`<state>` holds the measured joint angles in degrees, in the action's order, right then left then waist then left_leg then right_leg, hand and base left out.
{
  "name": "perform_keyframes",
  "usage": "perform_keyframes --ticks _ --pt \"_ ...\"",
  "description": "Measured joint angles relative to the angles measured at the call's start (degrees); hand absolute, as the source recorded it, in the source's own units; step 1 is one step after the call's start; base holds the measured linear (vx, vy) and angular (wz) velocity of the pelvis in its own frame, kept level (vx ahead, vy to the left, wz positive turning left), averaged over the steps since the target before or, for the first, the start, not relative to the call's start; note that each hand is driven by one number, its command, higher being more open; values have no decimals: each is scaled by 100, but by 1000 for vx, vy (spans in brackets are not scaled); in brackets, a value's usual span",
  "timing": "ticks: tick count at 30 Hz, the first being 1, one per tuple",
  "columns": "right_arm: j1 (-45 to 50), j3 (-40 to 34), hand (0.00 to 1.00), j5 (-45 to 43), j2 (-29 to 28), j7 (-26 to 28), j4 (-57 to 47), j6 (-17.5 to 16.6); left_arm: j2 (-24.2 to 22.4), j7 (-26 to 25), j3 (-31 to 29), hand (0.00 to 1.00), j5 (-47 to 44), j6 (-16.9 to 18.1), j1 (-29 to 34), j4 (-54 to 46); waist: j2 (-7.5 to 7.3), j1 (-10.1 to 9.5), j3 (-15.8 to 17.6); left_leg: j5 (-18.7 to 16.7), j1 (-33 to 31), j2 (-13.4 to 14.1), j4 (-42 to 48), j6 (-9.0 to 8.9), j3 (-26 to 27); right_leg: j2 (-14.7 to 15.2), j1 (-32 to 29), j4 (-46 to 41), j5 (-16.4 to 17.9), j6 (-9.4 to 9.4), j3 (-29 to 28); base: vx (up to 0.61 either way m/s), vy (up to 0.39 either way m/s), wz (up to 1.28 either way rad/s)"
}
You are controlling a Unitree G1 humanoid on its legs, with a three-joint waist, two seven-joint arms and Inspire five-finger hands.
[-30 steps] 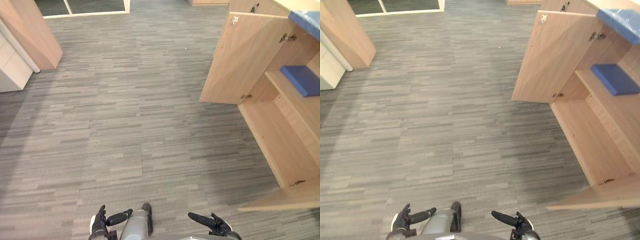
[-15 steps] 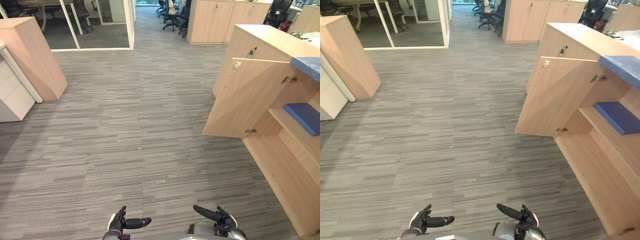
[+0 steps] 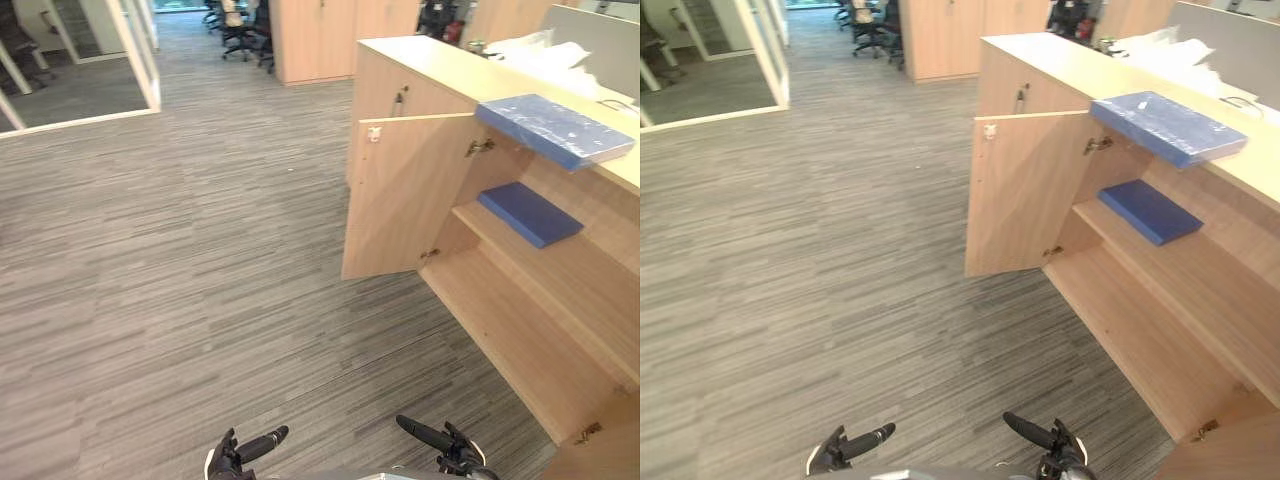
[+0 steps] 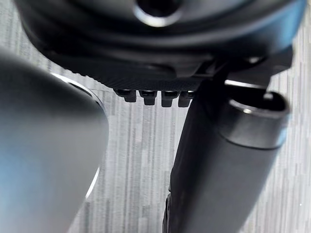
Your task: Walk over to the cabinet, pick up the folder, carry it to the office cabinet, place the folder inside the office cabinet, then close the office cabinet door
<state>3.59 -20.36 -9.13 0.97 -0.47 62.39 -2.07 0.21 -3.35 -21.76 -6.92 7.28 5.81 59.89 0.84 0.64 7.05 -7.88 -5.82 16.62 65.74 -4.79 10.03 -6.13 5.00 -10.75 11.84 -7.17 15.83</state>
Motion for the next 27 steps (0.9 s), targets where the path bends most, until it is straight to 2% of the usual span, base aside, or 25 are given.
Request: perform_keyframes --ticks 2,3,5,6,8,9,10,12,13,14,15,16,18,20,21,22,24,25,26,27 --pt "-16 -52 100 1 -5 -7 102 55 5 -31 -76 100 -44 25 19 -145 -80 -74 23 -354 -484 -220 -102 10 -132 37 336 239 -52 78 -463 466 66 -139" --pt "-48 -47 100 -2 -13 -14 138 79 -17 -64 -183 100 -75 30 49 -244 -105 -156 45 -685 -784 -416 -577 -16 -355 100 586 348 -72 168 -907 369 167 -153" --pt "-45 -46 100 -4 -51 -20 155 79 -7 -92 -187 100 -154 39 19 -253 -160 -213 66 -890 -924 -689 -1559 -53 -778 246 788 372 -23 367 -1223 392 232 -143" --pt "-43 -3 100 -5 -78 -24 151 76 -23 -126 -177 100 -155 69 -46 -256 -183 -226 68 -889 -957 -865 -2535 -56 -1220 382 894 373 54 527 -1425 274 218 -121" --pt "-10 240 100 -4 -37 -25 89 66 -90 -143 -136 100 -151 101 -56 -249 -109 -229 23 -676 -1019 -938 -3663 -27 -1897 526 1054 415 239 751 -1672 339 298 -111" --pt "26 336 100 -8 -18 -41 57 57 -156 -134 -96 100 -143 97 -68 -242 -78 -219 -21 -157 -1041 -920 -3710 -214 -1942 595 1131 408 343 859 -1783 501 448 -80" --pt "77 414 100 -4 -103 -58 37 64 -7 -131 32 100 -139 92 -68 -237 -235 -196 -153 -221 -1028 -1066 -3630 -211 -1776 817 1080 351 378 965 -1898 413 370 -64" --pt "103 528 100 3 -228 -6 9 58 73 -178 35 100 -147 126 -156 -222 -441 -246 -304 -469 -1011 -1141 -3424 -106 -1383 1081 751 -74 325 1038 -2141 377 342 -73" --pt "95 525 100 3 -246 3 -5 55 78 -180 34 100 -148 97 -168 -213 -454 -281 -312 -521 -961 -1149 -3362 -79 -1249 1150 697 -220 325 1038 -2263 376 380 -105" --pt "91 526 100 4 -262 9 -42 55 84 -186 32 100 -142 78 -168 -177 -483 -339 -332 -591 -712 -1209 -3420 25 -905 1320 537 -666 313 1058 -2447 293 310 -108" --pt "70 528 100 5 -243 31 -67 57 71 -199 48 100 -136 77 -155 -178 -472 -334 -331 -628 -455 -1281 -3539 93 -682 1446 331 -1202 283 1092 -2491 311 365 -132" --pt "40 526 100 8 -178 48 -112 54 25 -199 69 100 -132 73 -125 -176 -420 -344 -316 -675 -142 -1353 -3707 179 -438 1556 -88 -2175 134 1100 -2537 195 294 -108" --pt "62 334 100 12 -120 52 -169 51 18 -187 250 100 -129 71 -92 -167 -345 -281 -300 -766 358 -1496 -3965 374 -133 1810 -875 -3928 -320 964 -2370 163 249 -68" --pt "71 107 100 17 -127 36 -175 -6 46 -156 363 100 -109 74 -89 -134 -343 -196 -299 -802 637 -1586 -4161 437 -41 2109 -1228 -4641 -457 746 -1834 109 100 -19" --pt "55 -2 100 40 -118 34 -156 -62 110 -139 479 100 1 69 -65 -22 -324 -132 -287 -811 941 -1598 -4401 454 -15 2309 -1338 -4757 -517 646 -1277 179 34 -20" --pt "52 -115 100 78 -125 38 -134 -92 160 -118 547 100 78 63 -19 70 -322 -118 -284 -807 1231 -1593 -4651 458 44 2402 -1413 -4668 -456 642 -837 170 -22 -25" --pt "97 -120 100 133 -106 36 34 -108 178 -129 563 100 31 6 37 173 -296 -9 -299 -771 1486 -1542 -4789 397 -13 2409 -1251 -4378 -316 702 -428 201 -112 -19" --pt "61 -233 100 128 -26 50 109 -88 171 -127 565 100 49 12 27 171 -177 -4 -291 -752 1562 -1441 -5000 366 -137 2357 -1295 -4383 -310 872 -321 185 -144 -32" --pt "33 -301 100 121 52 69 91 -68 133 -126 566 100 67 5 25 192 -94 3 -261 -746 1621 -1359 -5143 352 -121 2353 -1429 -4486 -100 841 -234 190 -202 -70" --pt "-63 -316 100 112 127 62 83 -68 131 -138 572 100 74 3 19 282 47 28 -202 -696 1714 -1127 -5348 252 45 2265 -1604 -4048 491 978 13 161 -208 -67"
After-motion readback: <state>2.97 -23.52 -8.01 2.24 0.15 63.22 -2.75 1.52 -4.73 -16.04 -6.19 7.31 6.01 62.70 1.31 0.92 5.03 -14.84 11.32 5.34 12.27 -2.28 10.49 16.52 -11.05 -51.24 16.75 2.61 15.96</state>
